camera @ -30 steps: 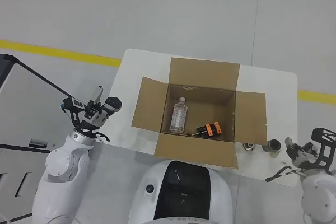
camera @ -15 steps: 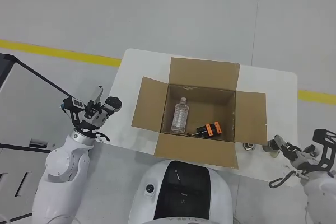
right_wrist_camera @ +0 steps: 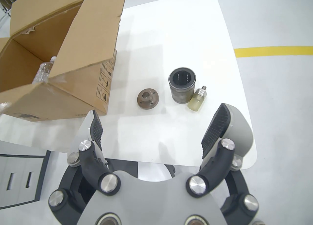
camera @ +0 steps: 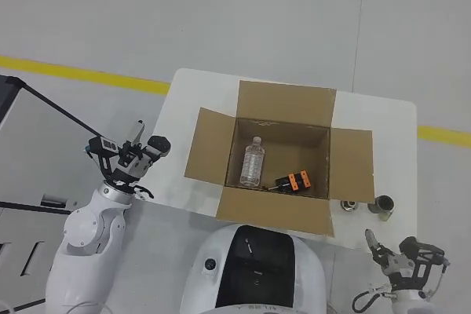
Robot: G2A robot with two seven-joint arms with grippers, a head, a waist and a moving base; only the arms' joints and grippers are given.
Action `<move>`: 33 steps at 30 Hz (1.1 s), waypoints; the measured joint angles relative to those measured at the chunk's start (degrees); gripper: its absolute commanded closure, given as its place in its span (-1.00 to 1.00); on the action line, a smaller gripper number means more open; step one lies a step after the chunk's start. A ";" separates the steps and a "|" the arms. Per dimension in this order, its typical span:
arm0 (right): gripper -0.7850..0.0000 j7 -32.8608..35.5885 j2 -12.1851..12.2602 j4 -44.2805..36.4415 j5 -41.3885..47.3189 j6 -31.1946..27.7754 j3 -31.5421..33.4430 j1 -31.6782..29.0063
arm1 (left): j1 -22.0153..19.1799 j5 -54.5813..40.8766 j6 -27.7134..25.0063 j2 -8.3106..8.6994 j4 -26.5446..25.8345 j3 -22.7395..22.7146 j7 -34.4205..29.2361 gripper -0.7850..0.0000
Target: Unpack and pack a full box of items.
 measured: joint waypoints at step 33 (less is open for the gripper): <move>-0.33 19.76 -0.95 -0.62 -10.49 12.24 -6.44 17.44 | 0.00 0.00 0.00 0.00 0.00 0.00 0.00 -1.00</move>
